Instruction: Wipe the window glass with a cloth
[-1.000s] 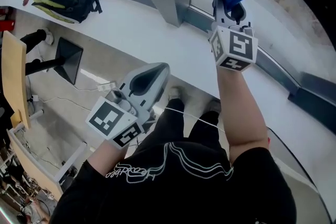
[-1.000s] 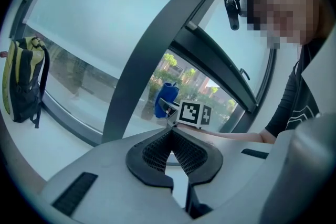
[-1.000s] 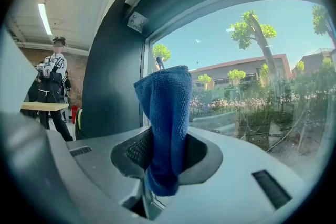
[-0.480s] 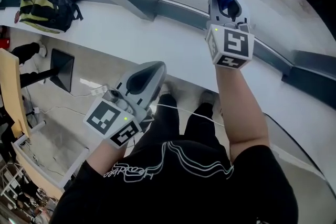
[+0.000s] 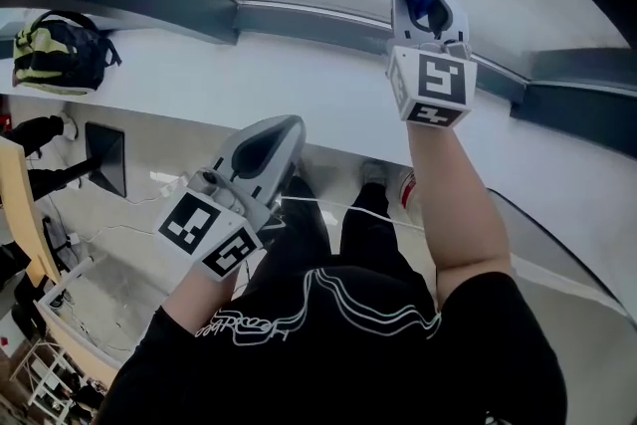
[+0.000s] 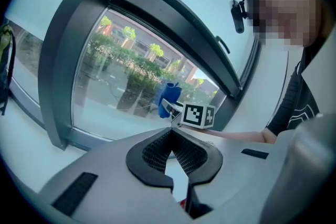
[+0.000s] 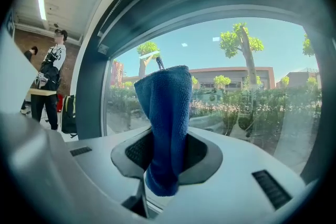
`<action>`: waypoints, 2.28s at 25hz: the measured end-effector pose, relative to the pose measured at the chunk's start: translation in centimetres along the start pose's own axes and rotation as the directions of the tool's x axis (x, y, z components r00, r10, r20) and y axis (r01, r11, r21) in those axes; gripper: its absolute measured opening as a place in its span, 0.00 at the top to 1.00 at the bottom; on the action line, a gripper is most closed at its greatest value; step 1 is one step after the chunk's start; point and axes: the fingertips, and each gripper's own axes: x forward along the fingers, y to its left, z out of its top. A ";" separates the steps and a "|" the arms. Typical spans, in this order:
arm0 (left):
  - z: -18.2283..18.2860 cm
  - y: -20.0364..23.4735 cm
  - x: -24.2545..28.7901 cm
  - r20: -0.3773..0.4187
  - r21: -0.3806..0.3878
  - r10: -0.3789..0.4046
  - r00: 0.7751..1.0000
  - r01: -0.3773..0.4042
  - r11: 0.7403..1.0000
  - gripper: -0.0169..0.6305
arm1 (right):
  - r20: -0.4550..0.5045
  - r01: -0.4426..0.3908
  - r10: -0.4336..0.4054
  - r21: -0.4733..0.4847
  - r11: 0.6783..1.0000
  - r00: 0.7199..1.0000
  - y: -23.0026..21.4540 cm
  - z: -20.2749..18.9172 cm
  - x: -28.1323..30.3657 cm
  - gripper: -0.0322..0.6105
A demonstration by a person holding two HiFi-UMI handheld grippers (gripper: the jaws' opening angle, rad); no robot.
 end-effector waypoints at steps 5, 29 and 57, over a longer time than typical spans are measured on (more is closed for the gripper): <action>-1.3 -3.9 3.5 -0.027 0.037 -0.026 0.999 0.027 0.999 0.97 | -0.014 0.054 -0.054 0.008 0.999 0.998 -5.8 -1.7 -3.1 0.80; -6.1 -20.3 19.6 -0.197 0.088 -0.227 0.954 0.247 0.965 0.97 | -0.019 0.338 -0.338 0.084 0.937 0.941 -32.7 -6.9 -17.0 0.80; -5.5 -10.3 16.1 -0.137 0.053 -0.147 0.980 0.155 0.986 0.97 | -0.017 0.380 -0.381 0.116 0.918 0.925 -27.1 -9.7 -14.6 0.80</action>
